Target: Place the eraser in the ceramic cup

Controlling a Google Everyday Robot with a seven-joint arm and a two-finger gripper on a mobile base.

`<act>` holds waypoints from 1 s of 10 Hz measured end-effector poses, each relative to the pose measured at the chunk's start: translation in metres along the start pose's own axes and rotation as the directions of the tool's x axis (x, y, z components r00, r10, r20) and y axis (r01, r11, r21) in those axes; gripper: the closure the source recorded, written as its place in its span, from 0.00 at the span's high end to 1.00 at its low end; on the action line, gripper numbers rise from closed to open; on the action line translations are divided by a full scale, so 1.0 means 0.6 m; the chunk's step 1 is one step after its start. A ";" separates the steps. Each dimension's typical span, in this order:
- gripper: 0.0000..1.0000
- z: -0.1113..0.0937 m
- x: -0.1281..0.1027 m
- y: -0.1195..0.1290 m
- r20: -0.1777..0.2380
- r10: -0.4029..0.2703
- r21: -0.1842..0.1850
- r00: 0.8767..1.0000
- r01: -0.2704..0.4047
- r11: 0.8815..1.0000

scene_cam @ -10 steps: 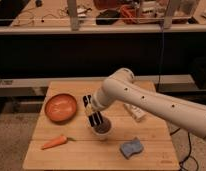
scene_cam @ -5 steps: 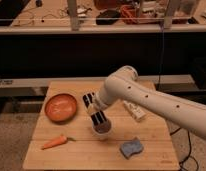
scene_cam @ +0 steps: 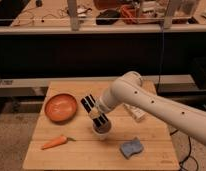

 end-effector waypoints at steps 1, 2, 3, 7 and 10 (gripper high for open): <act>0.01 0.006 -0.004 0.000 -0.013 -0.020 0.011 1.000 0.020 1.000; 0.01 0.011 -0.007 -0.001 -0.020 -0.040 0.023 0.999 0.041 0.999; 0.01 0.014 -0.011 -0.002 -0.026 -0.055 0.033 0.998 0.056 0.998; 0.01 0.009 -0.035 -0.005 -0.011 -0.111 0.048 0.994 0.112 0.993; 0.01 0.003 -0.049 0.006 0.020 -0.143 0.054 0.990 0.142 0.988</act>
